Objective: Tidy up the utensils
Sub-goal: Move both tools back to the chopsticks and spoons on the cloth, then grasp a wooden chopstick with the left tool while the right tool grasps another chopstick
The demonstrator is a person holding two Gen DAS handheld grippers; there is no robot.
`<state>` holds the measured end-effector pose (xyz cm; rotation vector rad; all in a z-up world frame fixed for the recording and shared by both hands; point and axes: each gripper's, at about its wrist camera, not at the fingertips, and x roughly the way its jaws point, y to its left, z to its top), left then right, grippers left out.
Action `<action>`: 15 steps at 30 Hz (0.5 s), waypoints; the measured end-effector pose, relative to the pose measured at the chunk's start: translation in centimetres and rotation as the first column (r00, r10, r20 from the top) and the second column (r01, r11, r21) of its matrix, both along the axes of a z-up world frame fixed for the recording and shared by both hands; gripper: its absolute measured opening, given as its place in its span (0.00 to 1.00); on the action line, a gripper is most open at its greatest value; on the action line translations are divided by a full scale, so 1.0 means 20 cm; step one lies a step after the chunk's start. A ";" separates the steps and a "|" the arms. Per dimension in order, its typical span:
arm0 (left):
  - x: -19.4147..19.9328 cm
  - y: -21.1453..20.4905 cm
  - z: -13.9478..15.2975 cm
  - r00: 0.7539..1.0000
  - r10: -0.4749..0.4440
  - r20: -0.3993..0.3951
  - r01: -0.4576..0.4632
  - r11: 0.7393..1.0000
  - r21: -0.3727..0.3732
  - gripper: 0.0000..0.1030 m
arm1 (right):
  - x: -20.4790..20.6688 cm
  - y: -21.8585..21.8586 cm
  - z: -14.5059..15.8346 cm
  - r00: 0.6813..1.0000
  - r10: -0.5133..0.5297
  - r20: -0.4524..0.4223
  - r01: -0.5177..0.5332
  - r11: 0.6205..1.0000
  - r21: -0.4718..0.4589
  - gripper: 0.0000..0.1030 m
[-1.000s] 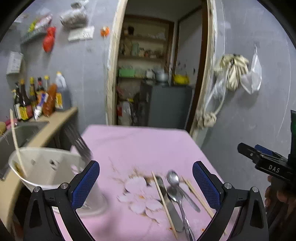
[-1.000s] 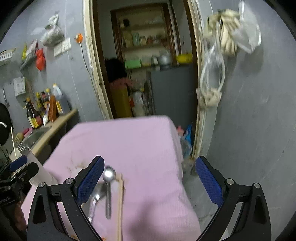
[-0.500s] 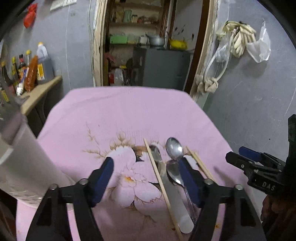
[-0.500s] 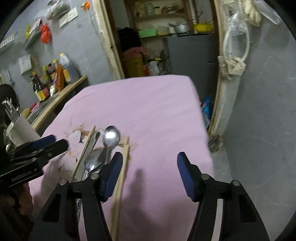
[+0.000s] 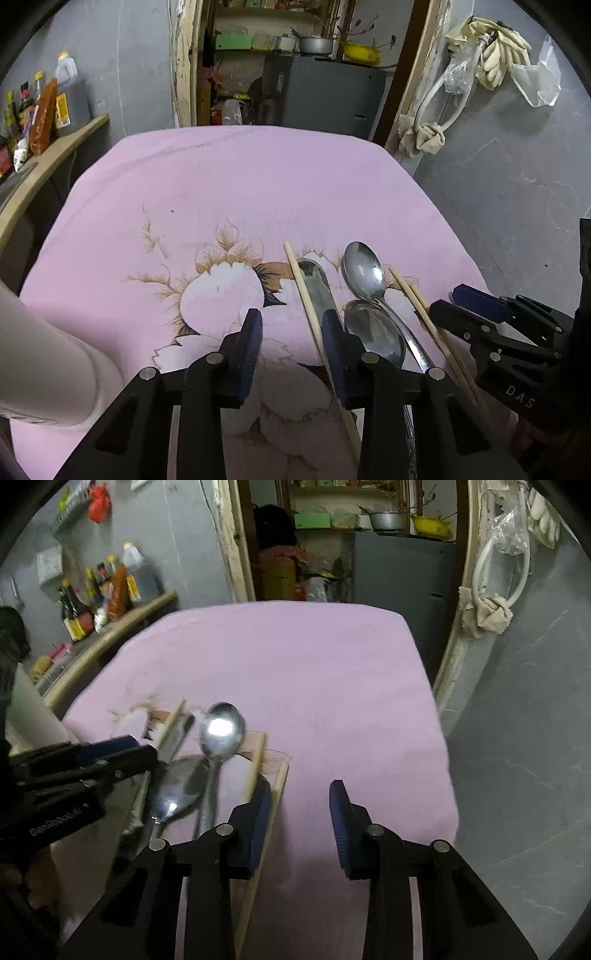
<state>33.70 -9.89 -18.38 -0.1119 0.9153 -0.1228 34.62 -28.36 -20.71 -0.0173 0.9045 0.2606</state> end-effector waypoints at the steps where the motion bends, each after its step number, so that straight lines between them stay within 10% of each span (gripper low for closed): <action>1: 0.00 0.00 0.00 1.000 -0.001 -0.004 0.001 1.000 0.000 0.28 | 0.00 0.00 0.01 1.000 -0.005 0.001 0.005 1.000 -0.010 0.28; 15: 0.07 0.05 -0.02 0.997 0.022 -0.077 -0.029 0.996 -0.090 0.22 | 0.05 0.04 0.00 1.000 -0.021 -0.021 0.020 0.998 -0.051 0.28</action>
